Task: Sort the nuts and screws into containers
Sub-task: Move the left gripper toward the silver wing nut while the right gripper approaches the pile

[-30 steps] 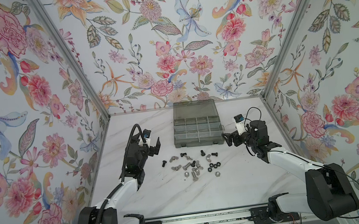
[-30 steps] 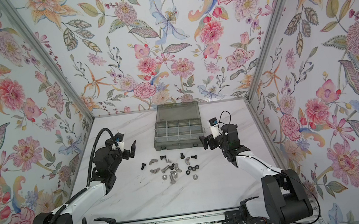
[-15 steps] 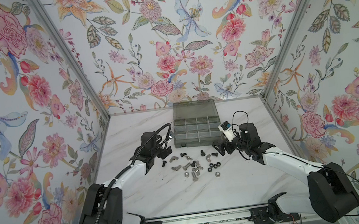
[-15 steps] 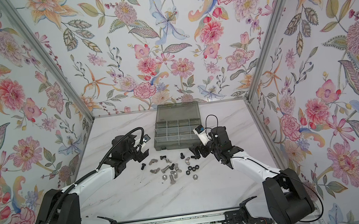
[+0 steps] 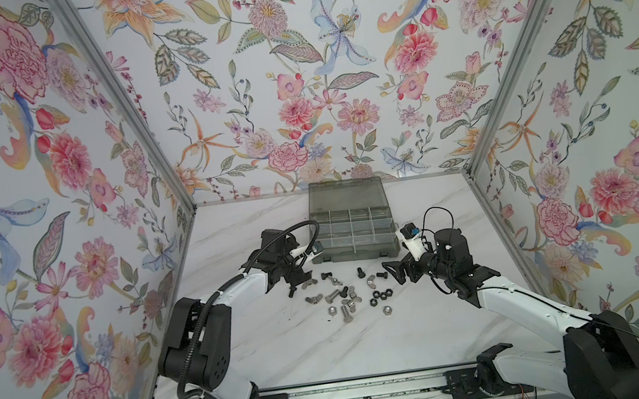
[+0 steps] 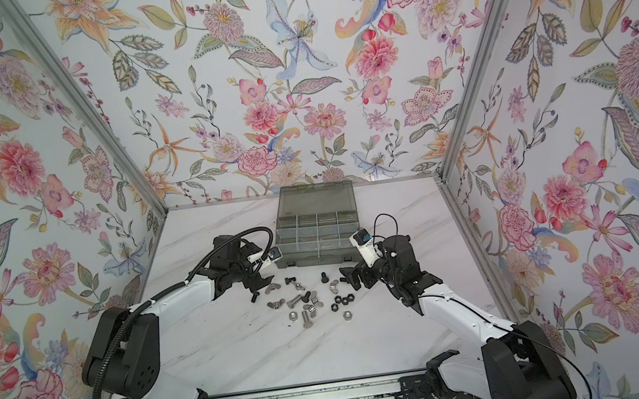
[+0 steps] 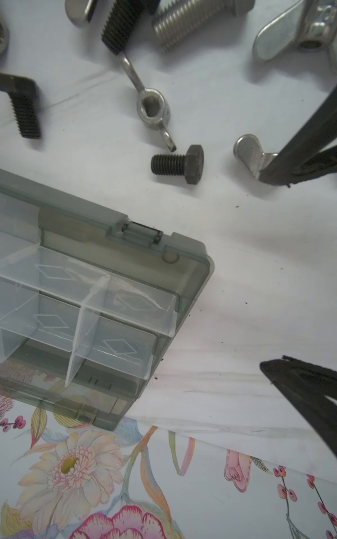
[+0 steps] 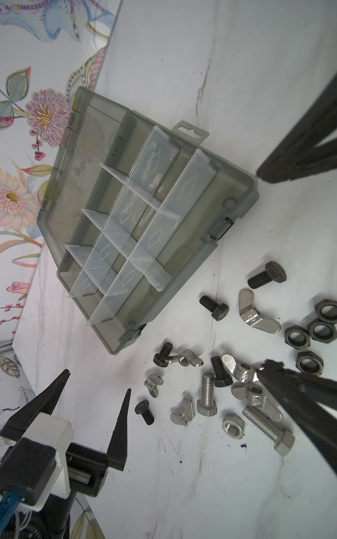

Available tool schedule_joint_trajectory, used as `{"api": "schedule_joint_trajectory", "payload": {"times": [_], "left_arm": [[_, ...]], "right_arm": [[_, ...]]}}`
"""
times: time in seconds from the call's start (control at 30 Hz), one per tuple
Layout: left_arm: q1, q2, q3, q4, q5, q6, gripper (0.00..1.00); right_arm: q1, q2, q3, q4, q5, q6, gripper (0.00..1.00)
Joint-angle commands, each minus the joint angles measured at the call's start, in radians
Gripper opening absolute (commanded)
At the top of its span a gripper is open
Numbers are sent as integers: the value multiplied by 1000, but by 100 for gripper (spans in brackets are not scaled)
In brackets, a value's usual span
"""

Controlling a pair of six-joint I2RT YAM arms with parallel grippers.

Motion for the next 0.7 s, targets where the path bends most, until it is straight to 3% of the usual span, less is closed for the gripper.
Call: {"api": "schedule_joint_trajectory", "payload": {"times": [0.0, 0.67], "left_arm": [[-7, 27, 52, -99, 89, 17, 94], [-71, 41, 79, -280, 45, -44, 83]], "right_arm": [[8, -15, -21, 25, 5, 17, 99], [9, 16, -49, 66, 9, 33, 99]]}}
